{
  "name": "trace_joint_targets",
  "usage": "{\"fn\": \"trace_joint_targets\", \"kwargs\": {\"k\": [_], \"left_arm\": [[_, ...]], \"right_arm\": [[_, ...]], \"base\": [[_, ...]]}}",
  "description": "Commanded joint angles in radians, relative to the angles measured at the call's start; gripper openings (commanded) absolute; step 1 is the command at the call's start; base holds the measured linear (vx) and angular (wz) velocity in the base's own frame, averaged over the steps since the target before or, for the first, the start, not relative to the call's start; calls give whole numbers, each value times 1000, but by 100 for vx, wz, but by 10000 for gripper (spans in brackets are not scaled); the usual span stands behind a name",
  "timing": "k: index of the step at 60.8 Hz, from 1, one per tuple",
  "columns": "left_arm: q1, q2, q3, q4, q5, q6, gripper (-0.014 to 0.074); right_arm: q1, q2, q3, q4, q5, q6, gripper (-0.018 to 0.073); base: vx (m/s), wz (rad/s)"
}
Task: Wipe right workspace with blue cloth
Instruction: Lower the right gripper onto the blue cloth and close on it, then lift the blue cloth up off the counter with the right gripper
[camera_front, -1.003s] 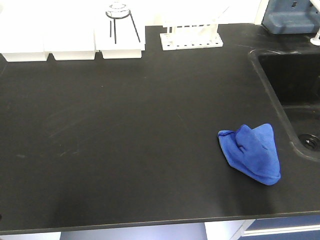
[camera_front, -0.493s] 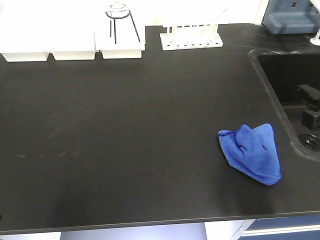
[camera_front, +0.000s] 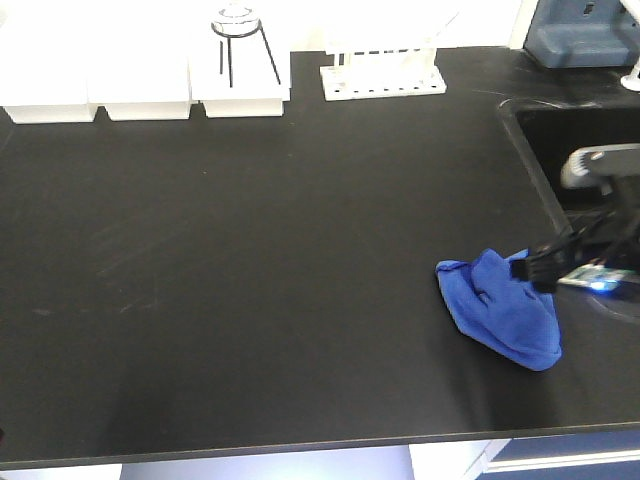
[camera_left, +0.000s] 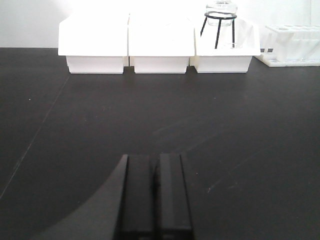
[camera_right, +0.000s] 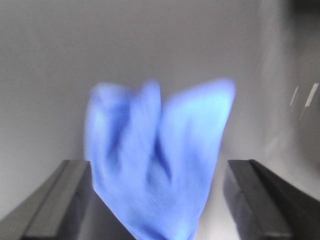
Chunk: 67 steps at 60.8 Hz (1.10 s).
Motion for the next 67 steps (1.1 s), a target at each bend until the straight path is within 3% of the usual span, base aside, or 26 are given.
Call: {"fn": "trace_joint_targets", "kwargs": {"k": [1, 19, 27, 32, 44, 54, 67], "left_arm": [[-4, -15, 30, 1, -86, -8, -6], [-4, -15, 30, 1, -86, -8, -6], [-4, -15, 30, 1, -86, -8, -6], [-4, -15, 30, 1, -86, -8, -6], [-4, -15, 30, 1, -86, -8, -6], [-4, -15, 30, 1, -86, -8, -6], [-4, -15, 30, 1, -86, -8, -6]], "right_arm": [[-4, 68, -32, -4, -75, -27, 553], [-3, 233, -32, 13, -141, -52, 553], [-3, 266, -32, 36, -177, -70, 510], [-3, 269, -32, 65, -189, -92, 401], [-3, 268, -32, 105, -175, -120, -6], [-3, 233, -32, 125, -132, -138, -10], [-3, 10, -32, 125, -137, -138, -4]], "base": [[0, 0], [0, 0], [0, 0], [0, 0], [0, 0], [0, 0], [0, 0]]}}
